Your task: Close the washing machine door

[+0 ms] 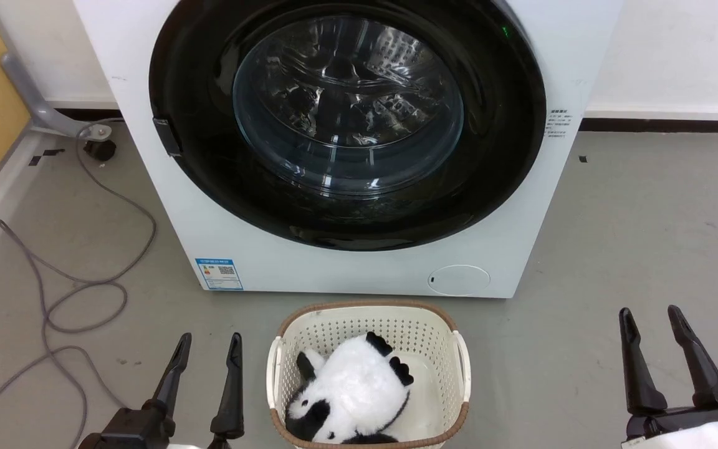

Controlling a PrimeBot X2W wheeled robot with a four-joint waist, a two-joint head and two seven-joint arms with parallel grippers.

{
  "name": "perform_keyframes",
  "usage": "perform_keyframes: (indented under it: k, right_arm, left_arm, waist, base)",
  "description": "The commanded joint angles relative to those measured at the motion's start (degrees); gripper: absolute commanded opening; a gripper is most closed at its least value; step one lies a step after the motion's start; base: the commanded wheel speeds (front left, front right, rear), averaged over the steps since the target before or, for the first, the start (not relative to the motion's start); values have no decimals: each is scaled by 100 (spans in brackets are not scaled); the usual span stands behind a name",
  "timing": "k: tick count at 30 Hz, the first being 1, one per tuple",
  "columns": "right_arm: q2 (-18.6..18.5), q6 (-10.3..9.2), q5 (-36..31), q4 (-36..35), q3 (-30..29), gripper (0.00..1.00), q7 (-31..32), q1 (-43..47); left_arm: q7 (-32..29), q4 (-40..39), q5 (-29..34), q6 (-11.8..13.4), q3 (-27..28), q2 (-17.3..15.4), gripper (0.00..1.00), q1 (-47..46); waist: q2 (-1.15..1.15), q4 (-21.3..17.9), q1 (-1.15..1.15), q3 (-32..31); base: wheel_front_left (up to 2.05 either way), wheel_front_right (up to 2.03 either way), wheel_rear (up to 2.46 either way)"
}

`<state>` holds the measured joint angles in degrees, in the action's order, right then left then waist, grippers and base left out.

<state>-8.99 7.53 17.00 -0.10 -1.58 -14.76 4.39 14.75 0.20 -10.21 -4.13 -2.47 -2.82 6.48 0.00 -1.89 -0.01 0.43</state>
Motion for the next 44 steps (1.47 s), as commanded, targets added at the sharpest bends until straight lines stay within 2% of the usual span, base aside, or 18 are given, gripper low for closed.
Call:
perform_keyframes:
  k: [1,6,7,44]
  right_arm:
    - [35,-4,-39,-41,-6,100,-23,101]
    - [-7,-4,-4,-45,5,100,-24,89]
    - [-8,0,2,-22,10,0,0,17]
    - [154,-1,-444,-12,46,0,388,-107]
  left_arm:
    - [25,-6,-14,13,10,-6,100,69]
    - [25,10,-24,16,29,-6,100,46]
    - [0,10,-13,1,14,0,0,2]
    - [-394,1,258,108,66,-1,0,-169]
  waist:
    - [0,4,1,-11]
    - [0,14,1,1]
    - [0,14,1,1]
    - [0,60,1,-10]
  base:
    - [0,0,0]
    - [0,0,0]
    - [0,0,0]
    - [0,0,0]
